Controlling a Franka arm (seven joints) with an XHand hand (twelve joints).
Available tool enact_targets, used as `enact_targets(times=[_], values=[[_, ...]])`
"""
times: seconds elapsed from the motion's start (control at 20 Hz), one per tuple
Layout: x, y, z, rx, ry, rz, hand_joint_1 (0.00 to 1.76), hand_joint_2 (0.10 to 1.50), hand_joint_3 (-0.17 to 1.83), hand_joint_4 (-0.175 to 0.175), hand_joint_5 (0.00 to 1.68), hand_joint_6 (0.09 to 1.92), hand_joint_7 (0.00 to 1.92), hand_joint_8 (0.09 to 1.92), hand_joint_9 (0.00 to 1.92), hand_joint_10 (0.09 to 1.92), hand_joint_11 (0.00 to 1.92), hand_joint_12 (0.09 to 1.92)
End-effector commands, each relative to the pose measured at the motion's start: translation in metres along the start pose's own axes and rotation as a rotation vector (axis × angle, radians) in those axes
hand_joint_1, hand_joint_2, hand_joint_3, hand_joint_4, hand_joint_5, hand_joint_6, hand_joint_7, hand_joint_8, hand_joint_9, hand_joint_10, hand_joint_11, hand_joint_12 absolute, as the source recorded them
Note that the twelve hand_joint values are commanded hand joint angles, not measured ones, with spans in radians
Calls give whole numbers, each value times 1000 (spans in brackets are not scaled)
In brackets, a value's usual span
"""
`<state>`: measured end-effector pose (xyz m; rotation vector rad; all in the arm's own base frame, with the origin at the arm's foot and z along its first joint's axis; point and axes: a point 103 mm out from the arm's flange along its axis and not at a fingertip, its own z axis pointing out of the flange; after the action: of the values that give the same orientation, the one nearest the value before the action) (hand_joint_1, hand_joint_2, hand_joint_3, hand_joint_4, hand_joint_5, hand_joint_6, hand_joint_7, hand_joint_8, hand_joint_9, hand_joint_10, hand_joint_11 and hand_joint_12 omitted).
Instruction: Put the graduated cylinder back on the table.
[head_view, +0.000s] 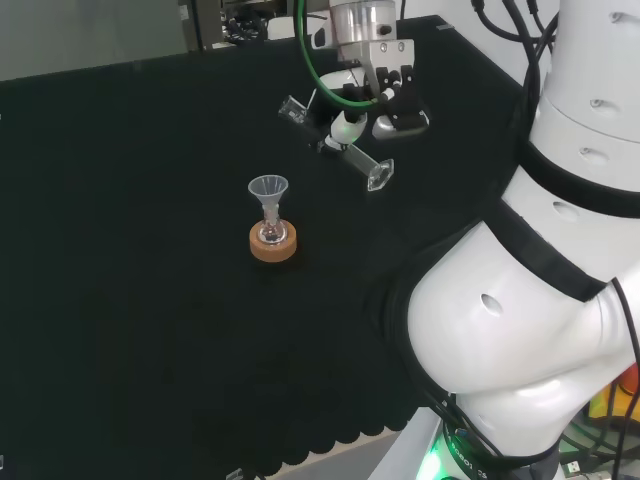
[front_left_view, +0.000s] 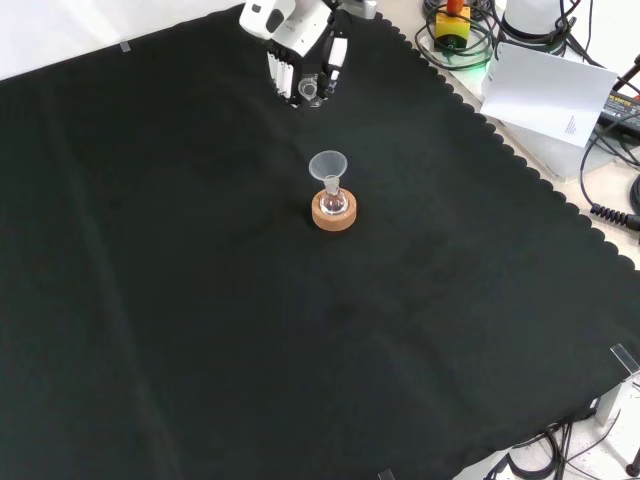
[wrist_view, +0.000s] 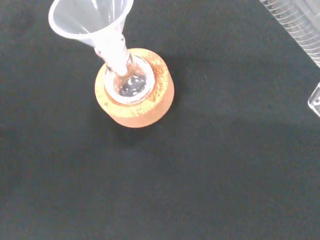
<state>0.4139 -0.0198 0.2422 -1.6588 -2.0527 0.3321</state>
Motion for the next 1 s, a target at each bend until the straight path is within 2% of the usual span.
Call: enact_targets(times=[0.05,0.2,0.4,0.5,0.9,1.0], values=[[-13,14,2,-42,106,-57,1336,1207,-4,-78,870,857,796,1324,1109,541,984,874],[-16,23,4,-79,110,-66,1336,1206,-4,-78,871,857,797,1322,1110,541,985,873],[-21,38,9,-126,163,-126,1337,1206,-4,-79,873,856,798,1321,1110,540,985,872],[-25,46,12,-149,186,-135,1337,1205,-4,-79,873,856,799,1320,1111,540,986,871],[-45,86,28,-220,356,-221,1337,1205,-3,-80,875,855,800,1318,1112,539,988,870],[-51,94,32,-237,410,-255,1337,1205,-3,-80,875,854,800,1318,1111,539,988,869]])
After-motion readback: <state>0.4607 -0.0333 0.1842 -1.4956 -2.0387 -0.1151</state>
